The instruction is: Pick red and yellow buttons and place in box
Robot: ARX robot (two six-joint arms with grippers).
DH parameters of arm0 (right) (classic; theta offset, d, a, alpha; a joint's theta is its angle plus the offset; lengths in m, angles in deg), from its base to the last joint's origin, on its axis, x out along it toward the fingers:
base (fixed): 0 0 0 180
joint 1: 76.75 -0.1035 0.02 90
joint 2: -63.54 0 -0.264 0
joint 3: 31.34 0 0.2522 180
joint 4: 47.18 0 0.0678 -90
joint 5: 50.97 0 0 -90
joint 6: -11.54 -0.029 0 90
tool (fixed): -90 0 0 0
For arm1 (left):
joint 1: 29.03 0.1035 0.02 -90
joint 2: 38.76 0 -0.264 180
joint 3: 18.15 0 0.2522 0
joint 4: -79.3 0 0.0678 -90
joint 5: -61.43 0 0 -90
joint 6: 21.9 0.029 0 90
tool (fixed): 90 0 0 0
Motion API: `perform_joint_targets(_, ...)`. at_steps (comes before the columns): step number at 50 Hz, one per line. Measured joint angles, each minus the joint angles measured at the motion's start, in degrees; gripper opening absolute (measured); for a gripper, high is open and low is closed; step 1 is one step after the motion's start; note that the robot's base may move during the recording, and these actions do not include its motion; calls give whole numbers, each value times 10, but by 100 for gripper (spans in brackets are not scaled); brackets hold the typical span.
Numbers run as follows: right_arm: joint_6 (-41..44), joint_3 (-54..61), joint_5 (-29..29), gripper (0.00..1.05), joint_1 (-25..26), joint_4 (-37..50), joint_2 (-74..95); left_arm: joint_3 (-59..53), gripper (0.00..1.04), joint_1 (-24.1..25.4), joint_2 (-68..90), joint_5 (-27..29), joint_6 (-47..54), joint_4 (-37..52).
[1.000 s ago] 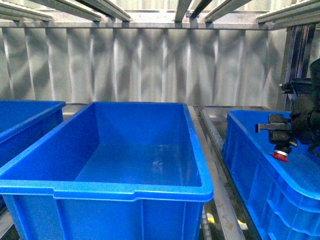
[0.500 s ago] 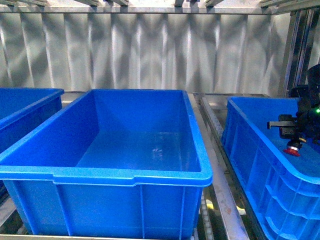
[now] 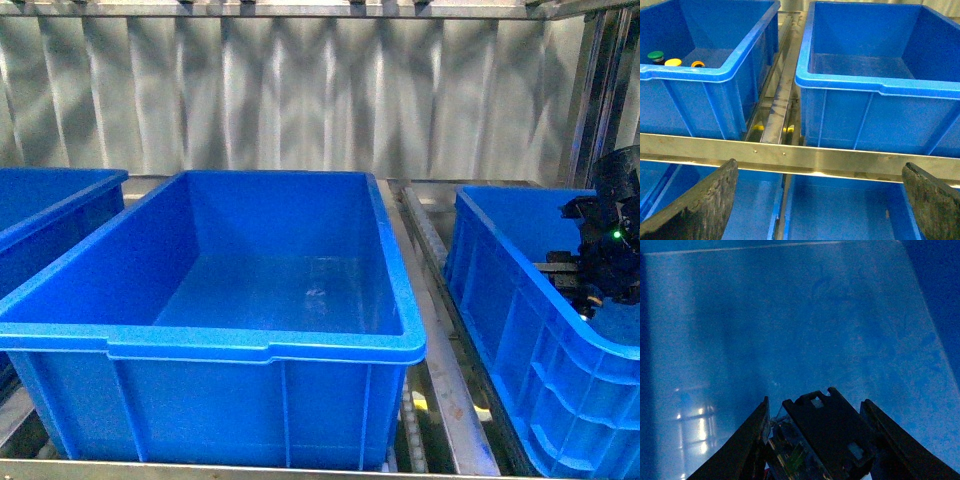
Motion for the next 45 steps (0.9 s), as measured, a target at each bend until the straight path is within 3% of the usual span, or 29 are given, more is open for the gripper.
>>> perform_joint_targets(3, -2, -24, 3, 53, 3, -19, 10, 0, 97, 0, 0, 0, 0, 0)
perform_joint_targets(11, -18, -29, 6, 88, 8, -22, 14, 0, 97, 0, 0, 0, 0, 0)
perform_joint_targets(16, -44, 0, 23, 99, 12, 4, 3, 0, 97, 0, 0, 0, 0, 0)
perform_joint_targets(31, -70, 184, 79, 98, 27, 117, -101, 0, 97, 0, 0, 0, 0, 0)
perform_joint_targets(45, -116, 403, 162, 98, 73, 223, -278, 0, 97, 0, 0, 0, 0, 0)
